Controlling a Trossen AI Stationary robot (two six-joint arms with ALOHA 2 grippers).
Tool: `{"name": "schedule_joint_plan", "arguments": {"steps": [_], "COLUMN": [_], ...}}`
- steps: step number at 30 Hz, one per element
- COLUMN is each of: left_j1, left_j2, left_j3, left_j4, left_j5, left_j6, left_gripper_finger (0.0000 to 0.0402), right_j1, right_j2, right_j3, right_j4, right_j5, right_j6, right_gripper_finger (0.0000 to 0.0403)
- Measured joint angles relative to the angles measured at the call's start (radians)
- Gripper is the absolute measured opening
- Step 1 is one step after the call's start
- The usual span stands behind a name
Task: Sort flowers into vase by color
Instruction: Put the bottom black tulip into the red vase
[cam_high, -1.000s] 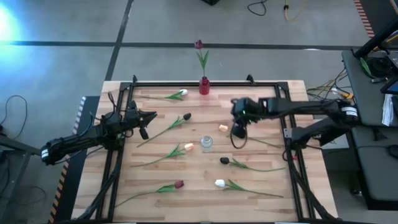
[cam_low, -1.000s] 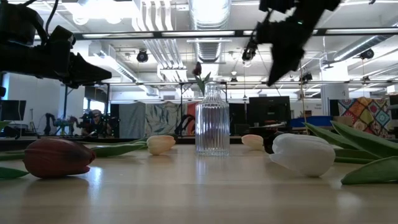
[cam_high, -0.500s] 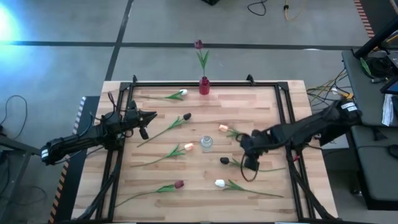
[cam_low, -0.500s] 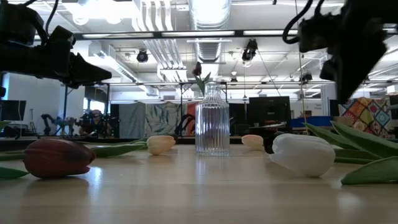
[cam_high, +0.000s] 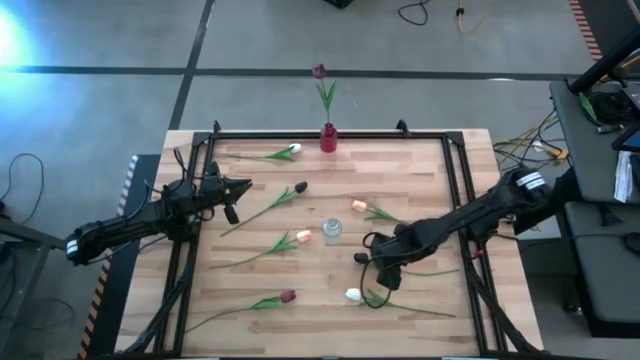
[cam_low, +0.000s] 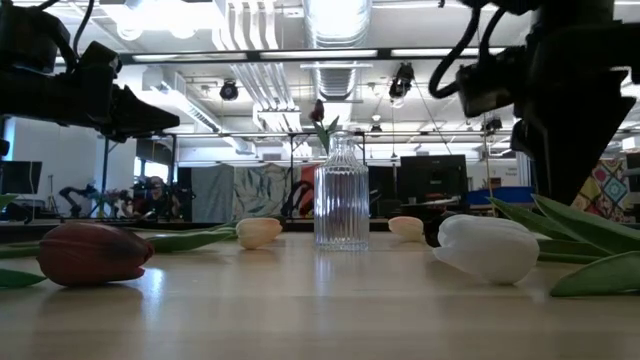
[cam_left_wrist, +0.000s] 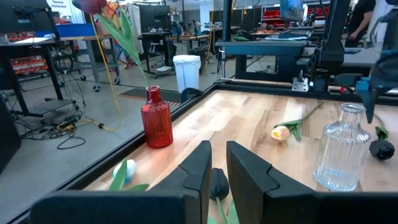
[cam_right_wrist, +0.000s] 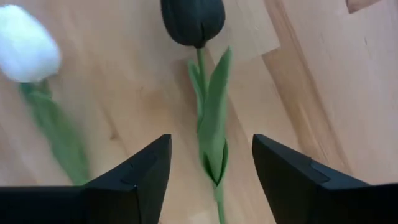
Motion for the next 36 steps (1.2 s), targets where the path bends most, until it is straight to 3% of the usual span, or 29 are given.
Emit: {"name": "schedule_joint_plan", "arguments": {"steps": [8, 14, 18, 22, 25, 29, 36], "left_j1": [0.000, 0.000, 0.000, 0.000, 0.000, 0.000, 0.000], "left_j2": [0.000, 0.000, 0.000, 0.000, 0.000, 0.000, 0.000], "left_j3": [0.000, 0.000, 0.000, 0.000, 0.000, 0.000, 0.000], "left_j4": [0.000, 0.000, 0.000, 0.000, 0.000, 0.000, 0.000], "left_j5": [0.000, 0.000, 0.000, 0.000, 0.000, 0.000, 0.000], "left_j6": [0.000, 0.000, 0.000, 0.000, 0.000, 0.000, 0.000], "left_gripper_finger": [0.0036, 0.0036, 0.0036, 0.0036, 0.0036, 0.0036, 0.0036], "right_j1": [-0.005, -0.057, -0.084, -0.093, -0.105, -0.136, -0.245], "right_j2": [0.162, 0.221, 0.235, 0.222, 0.187, 0.126, -0.014], "right_j3": [0.103, 0.135, 0.156, 0.184, 0.216, 0.270, 0.370], "right_j4": [-0.084, -0.085, -0.084, -0.080, -0.075, -0.072, 0.046], "right_j5": [0.000, -0.085, -0.104, -0.126, -0.125, -0.040, 0.221], "right_j6": [-0.045, -0.107, -0.152, -0.211, -0.257, -0.317, -0.488], "right_gripper_finger": [0.0187, 0.0155, 0.0105, 0.0030, 0.0016, 0.0010, 0.0009]}}
